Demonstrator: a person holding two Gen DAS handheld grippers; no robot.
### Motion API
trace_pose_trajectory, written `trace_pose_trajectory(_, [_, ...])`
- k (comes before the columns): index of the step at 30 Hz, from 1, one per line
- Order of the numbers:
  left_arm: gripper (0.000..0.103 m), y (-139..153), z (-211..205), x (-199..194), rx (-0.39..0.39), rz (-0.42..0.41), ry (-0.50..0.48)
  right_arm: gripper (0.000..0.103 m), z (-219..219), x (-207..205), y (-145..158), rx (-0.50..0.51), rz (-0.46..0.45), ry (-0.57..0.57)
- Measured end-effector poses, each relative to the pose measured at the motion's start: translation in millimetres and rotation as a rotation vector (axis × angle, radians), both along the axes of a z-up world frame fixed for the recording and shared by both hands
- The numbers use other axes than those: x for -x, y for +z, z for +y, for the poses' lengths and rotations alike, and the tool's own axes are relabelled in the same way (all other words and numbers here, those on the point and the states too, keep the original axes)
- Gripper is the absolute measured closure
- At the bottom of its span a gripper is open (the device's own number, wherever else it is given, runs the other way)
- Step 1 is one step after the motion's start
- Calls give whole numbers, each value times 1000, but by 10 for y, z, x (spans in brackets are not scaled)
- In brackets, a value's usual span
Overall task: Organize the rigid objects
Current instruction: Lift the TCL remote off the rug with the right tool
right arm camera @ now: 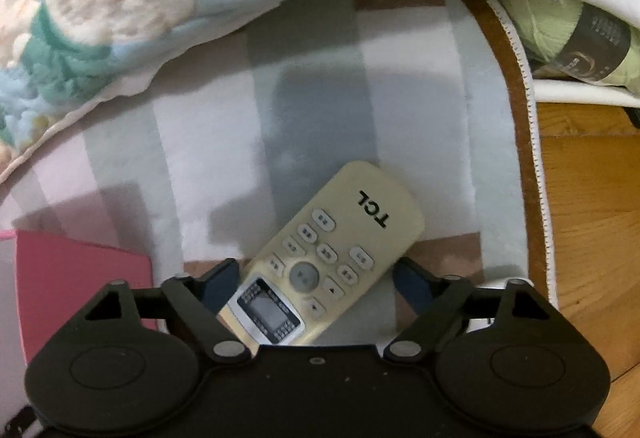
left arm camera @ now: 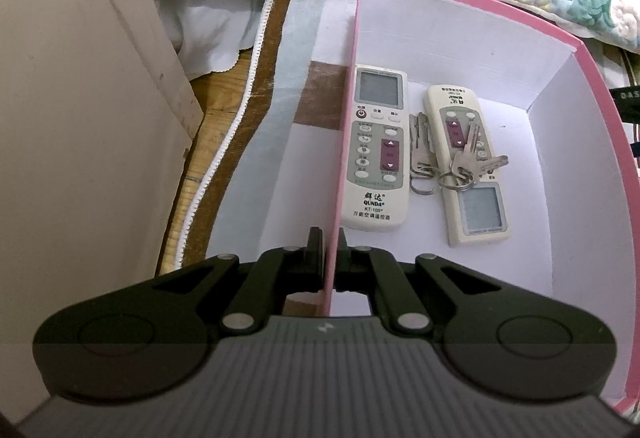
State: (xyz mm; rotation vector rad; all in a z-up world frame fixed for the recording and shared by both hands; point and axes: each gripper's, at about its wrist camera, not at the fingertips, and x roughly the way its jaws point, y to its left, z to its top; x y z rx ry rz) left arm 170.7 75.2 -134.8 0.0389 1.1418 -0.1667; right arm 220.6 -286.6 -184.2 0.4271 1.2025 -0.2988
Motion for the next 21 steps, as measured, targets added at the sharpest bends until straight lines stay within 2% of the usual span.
trace_pose_trajectory(1, [99, 6, -1, 2, 0, 0, 1, 11, 10, -33, -34, 3, 1, -7])
trace_pose_trajectory(3, [99, 6, -1, 3, 0, 0, -1, 14, 138, -118, -39, 81, 0, 34])
trace_pose_trajectory(7, [99, 5, -2, 3, 0, -1, -1, 27, 539, -91, 33, 246, -60, 285])
trace_pose_trajectory(9, [99, 9, 0, 5, -1, -2, -4, 31, 579, -75, 29, 217, -58, 310])
trace_pose_trajectory(12, [99, 15, 22, 1, 11, 3, 2, 30, 461, -108, -40, 136, -10, 219])
trace_pose_trajectory(15, [99, 18, 27, 1, 12, 3, 3, 28, 486, -137, -52, 181, -28, 224])
trace_pose_trajectory(16, [99, 19, 26, 1, 11, 3, 3, 29, 516, -146, -55, 203, -34, 231])
trace_pose_trajectory(17, [99, 20, 28, 0, 11, 4, 4, 35, 546, -144, -73, 213, -40, 237])
trace_pose_trajectory(21, [98, 24, 45, -9, 21, 13, 13, 36, 663, -46, -54, 173, -67, 275])
